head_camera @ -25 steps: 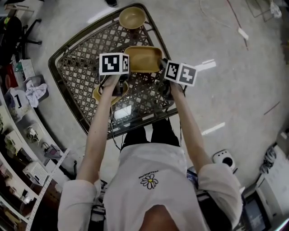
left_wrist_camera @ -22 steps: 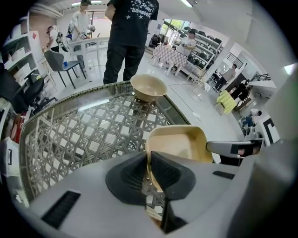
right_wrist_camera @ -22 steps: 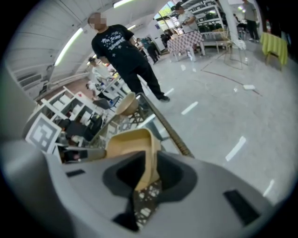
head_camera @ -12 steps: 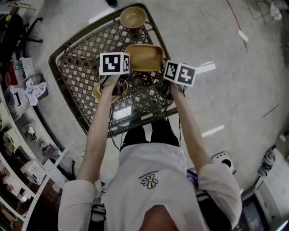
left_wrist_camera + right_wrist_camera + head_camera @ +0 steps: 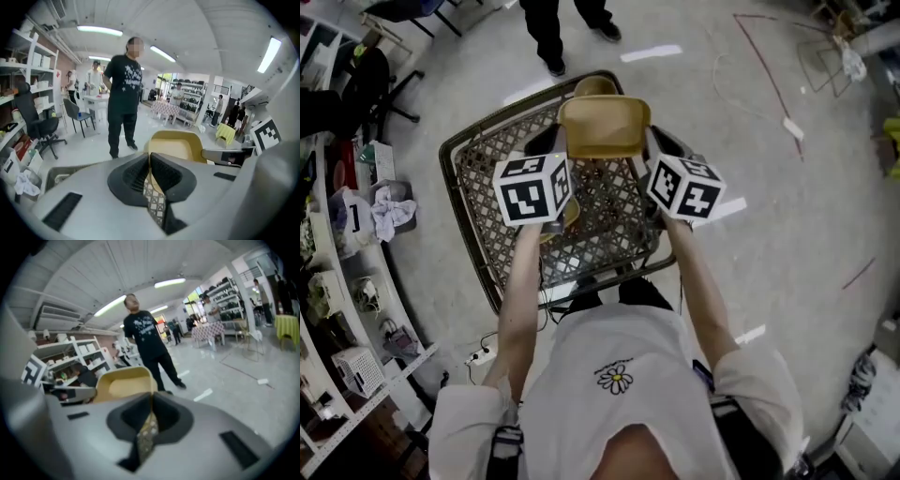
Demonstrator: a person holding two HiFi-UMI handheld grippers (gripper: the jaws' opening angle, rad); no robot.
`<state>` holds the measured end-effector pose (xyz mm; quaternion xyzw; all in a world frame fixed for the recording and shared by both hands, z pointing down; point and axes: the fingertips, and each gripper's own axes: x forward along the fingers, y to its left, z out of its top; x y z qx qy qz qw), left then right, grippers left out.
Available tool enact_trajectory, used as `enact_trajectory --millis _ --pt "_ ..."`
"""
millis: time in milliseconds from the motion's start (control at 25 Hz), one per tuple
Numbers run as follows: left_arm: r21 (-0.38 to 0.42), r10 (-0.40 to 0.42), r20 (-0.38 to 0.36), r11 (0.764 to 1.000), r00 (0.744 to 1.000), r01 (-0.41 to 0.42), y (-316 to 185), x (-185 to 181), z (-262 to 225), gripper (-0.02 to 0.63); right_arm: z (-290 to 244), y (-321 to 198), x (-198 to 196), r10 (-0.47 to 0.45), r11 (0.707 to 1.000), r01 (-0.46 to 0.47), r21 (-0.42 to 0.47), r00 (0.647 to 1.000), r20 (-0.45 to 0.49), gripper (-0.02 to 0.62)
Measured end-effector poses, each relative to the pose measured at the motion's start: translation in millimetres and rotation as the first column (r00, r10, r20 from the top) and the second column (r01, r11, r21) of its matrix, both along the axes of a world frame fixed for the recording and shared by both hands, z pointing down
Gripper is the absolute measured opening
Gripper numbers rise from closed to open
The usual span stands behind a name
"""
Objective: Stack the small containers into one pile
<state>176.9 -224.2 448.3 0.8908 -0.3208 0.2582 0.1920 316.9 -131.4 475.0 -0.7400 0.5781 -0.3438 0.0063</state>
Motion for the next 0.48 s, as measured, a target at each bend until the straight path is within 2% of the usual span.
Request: enact_trajectory --millis 80,240,360,480 --pt "0.123 -0.033 -0.067 0.992 0.997 0.041 2 -9 -49 0.04 -49 -1 -7 -0.021 0.994 0.029 0.107 0.996 -0.083 0.04" --pt "0.312 -0.064 -0.163 0.943 0.984 0.113 19 -34 -128 0.04 -131 8 -27 -0.018 0.959 0.087 0.271 0.969 -0.248 0.04" --pt "0.399 -0.086 -0.223 0.901 0.971 0.172 32 -58 -170 0.038 -175 13 -47 -0.009 0.925 0.126 0.359 0.95 -0.311 0.04" --pt "0.457 -0.111 -0.248 0.862 0.962 0.217 44 -77 -190 0.038 -197 20 -64 -0.005 0.899 0.159 0.407 0.935 -0.354 0.04"
